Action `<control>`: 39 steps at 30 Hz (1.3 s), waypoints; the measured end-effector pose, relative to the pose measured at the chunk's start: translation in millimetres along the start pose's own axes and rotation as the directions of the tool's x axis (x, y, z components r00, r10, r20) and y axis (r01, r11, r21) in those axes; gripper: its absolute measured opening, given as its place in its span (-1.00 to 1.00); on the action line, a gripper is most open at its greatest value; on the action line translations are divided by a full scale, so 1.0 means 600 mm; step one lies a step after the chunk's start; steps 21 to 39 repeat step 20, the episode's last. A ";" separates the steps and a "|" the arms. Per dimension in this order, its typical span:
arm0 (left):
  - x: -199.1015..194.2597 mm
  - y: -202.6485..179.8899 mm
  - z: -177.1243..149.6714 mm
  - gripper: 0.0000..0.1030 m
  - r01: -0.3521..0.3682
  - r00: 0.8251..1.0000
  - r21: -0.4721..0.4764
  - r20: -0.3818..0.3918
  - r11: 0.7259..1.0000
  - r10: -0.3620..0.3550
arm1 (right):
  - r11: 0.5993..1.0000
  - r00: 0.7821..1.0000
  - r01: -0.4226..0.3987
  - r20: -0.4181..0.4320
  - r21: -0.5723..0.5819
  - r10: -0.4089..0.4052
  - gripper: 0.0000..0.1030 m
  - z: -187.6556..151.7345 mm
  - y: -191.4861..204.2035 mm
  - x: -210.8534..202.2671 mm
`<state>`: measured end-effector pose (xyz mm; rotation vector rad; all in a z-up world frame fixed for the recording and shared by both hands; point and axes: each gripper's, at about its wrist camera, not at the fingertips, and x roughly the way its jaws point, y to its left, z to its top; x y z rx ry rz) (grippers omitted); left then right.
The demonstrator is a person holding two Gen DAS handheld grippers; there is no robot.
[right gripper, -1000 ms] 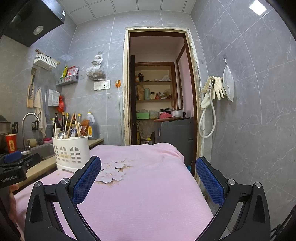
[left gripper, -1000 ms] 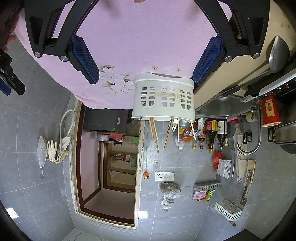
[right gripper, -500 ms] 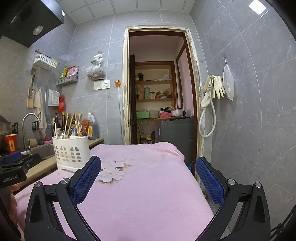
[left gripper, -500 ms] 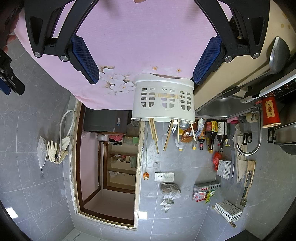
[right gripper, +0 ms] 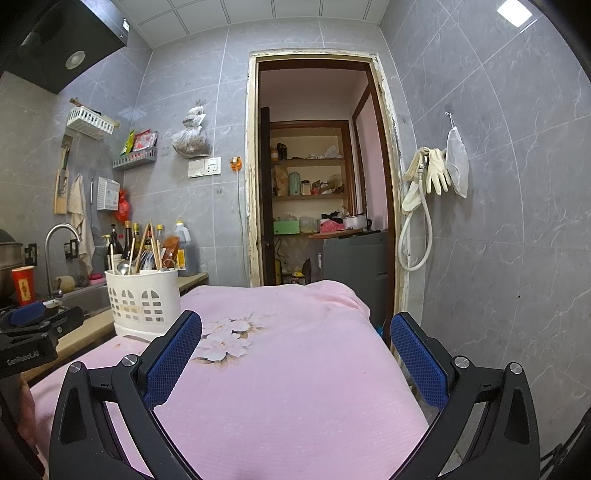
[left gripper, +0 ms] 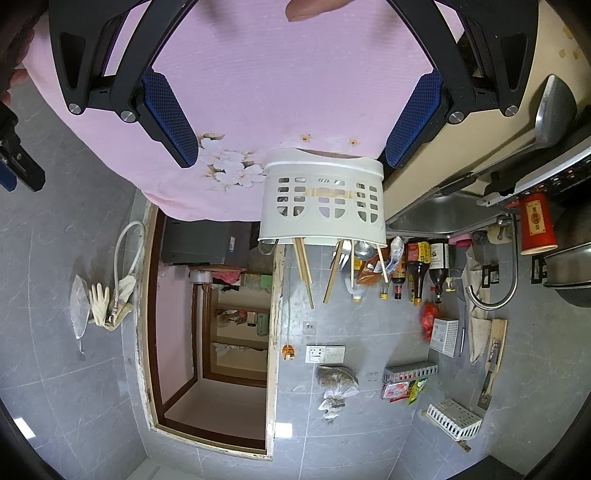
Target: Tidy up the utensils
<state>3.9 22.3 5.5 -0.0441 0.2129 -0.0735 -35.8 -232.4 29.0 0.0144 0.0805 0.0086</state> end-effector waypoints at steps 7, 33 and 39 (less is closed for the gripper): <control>0.000 0.002 -0.003 0.94 -0.008 1.000 0.008 0.007 1.000 0.008 | 1.000 1.000 0.001 0.000 0.000 -0.001 1.00 0.000 0.001 -0.001; 0.001 0.004 -0.005 0.94 -0.010 1.000 0.009 0.003 1.000 0.010 | 1.000 1.000 0.000 -0.002 0.001 0.000 1.00 0.000 0.002 0.000; 0.001 0.004 -0.005 0.94 -0.010 1.000 0.009 0.003 1.000 0.010 | 1.000 1.000 0.000 -0.002 0.001 0.000 1.00 0.000 0.002 0.000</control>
